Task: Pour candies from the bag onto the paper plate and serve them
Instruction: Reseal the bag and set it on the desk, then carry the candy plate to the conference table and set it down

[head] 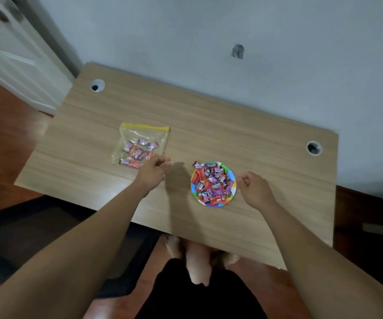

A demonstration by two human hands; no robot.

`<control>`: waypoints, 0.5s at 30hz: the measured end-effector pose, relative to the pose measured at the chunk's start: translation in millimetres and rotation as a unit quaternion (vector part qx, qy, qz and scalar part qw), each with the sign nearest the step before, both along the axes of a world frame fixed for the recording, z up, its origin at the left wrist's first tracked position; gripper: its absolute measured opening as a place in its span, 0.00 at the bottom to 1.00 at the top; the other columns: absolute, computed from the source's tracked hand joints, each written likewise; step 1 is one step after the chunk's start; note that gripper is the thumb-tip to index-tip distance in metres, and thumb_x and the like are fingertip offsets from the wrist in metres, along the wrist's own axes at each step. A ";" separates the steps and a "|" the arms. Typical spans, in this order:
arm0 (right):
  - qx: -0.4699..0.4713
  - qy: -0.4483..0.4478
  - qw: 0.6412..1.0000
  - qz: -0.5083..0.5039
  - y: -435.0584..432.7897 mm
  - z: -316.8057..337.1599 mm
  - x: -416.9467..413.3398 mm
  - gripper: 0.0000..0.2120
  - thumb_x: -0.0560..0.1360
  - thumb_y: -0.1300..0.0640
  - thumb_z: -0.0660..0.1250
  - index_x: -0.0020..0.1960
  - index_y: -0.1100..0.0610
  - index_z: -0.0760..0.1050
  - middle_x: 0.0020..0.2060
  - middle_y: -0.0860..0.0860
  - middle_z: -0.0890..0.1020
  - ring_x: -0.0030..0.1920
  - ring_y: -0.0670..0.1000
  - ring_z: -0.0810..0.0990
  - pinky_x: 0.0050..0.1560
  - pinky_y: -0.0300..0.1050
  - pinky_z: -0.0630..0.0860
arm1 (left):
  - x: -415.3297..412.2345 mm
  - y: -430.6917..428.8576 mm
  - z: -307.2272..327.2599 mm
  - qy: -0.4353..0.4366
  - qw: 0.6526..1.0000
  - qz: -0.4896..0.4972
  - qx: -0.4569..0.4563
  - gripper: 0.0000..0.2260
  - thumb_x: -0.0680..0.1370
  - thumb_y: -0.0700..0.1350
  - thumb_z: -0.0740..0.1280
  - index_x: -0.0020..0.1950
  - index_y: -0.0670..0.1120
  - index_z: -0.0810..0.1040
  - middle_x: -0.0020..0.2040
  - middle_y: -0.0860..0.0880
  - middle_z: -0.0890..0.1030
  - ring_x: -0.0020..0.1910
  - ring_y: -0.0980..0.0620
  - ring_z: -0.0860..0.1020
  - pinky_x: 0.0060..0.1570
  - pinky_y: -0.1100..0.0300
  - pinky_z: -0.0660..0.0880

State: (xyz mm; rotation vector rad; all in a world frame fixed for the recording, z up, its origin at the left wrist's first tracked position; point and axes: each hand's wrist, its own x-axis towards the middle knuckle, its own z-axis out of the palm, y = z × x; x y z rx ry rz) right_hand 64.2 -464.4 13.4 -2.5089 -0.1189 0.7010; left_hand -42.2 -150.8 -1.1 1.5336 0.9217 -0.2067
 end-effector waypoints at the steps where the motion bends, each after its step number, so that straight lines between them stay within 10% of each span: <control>1: -0.002 0.009 1.000 -0.008 -4.8 -4.8 -0.3 0.10 0.82 0.59 0.68 0.59 0.62 0.84 0.56 0.57 0.89 0.57 0.56 0.87 0.48 0.35 0.68 | 3.4 -7.6 -4.6 0.005 1.000 -0.007 0.000 0.12 0.85 0.42 0.67 0.67 0.41 0.81 0.57 0.43 0.83 0.46 0.50 0.81 0.43 0.57 0.78; 5: -0.006 0.052 0.998 -0.032 -22.6 -27.9 -2.0 0.12 0.82 0.57 0.68 0.62 0.61 0.83 0.58 0.57 0.88 0.60 0.57 0.86 0.56 0.42 0.74 | 17.7 -35.5 -22.1 0.028 0.997 -0.057 0.040 0.16 0.84 0.42 0.69 0.72 0.42 0.79 0.60 0.45 0.81 0.53 0.46 0.80 0.55 0.48 0.81; 11: 0.005 0.122 0.990 -0.068 -36.4 -56.9 -7.5 0.09 0.80 0.56 0.66 0.55 0.54 0.83 0.53 0.55 0.88 0.57 0.58 0.86 0.57 0.47 0.78 | 42.4 -70.0 -38.3 0.035 0.983 -0.147 0.103 0.19 0.85 0.32 0.64 0.75 0.44 0.72 0.51 0.45 0.77 0.48 0.55 0.77 0.43 0.74 0.73; 15: 0.044 0.176 0.981 -0.075 -36.7 -78.4 -10.1 0.13 0.74 0.46 0.65 0.49 0.52 0.85 0.47 0.51 0.90 0.50 0.56 0.88 0.56 0.53 0.84 | 48.8 -76.0 -50.3 0.020 0.968 -0.198 0.150 0.13 0.82 0.31 0.65 0.56 0.47 0.83 0.43 0.53 0.81 0.40 0.67 0.80 0.55 0.54 0.79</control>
